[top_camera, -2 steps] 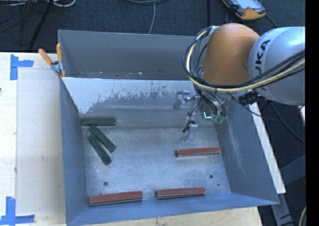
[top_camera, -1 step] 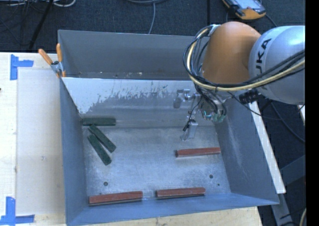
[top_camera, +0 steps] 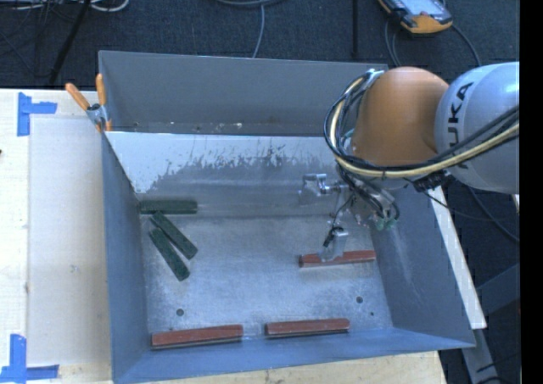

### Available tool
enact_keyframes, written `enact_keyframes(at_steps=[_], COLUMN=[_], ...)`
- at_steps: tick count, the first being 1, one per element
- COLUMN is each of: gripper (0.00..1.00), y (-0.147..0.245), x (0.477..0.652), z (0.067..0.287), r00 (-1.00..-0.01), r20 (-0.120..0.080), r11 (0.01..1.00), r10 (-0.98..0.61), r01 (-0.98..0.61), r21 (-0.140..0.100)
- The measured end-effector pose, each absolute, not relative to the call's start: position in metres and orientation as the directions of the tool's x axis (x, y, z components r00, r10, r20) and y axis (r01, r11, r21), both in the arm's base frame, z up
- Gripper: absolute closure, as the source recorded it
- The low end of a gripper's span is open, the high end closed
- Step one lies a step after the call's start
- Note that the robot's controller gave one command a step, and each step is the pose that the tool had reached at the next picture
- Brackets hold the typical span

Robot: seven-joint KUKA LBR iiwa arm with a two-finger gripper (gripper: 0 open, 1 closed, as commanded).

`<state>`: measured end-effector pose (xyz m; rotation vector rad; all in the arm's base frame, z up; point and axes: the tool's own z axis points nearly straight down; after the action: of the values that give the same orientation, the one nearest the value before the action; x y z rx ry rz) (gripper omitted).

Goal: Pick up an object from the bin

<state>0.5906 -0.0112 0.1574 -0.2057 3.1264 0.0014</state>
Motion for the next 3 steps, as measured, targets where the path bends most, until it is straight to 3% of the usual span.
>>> enact_keyframes(at_steps=[1,2,3], gripper=[0.0,1.0,1.0], y=[-0.028,-0.035,-0.035], x=[0.561,0.565,0.565], z=[0.117,0.074,0.074], r00=[-0.872,-0.842,-0.843], r20=[0.0,0.001,0.001], r11=[0.872,0.842,0.843], r10=[-0.489,-0.539,-0.538], r01=[-0.489,-0.539,-0.538], r21=[0.001,0.003,0.003])
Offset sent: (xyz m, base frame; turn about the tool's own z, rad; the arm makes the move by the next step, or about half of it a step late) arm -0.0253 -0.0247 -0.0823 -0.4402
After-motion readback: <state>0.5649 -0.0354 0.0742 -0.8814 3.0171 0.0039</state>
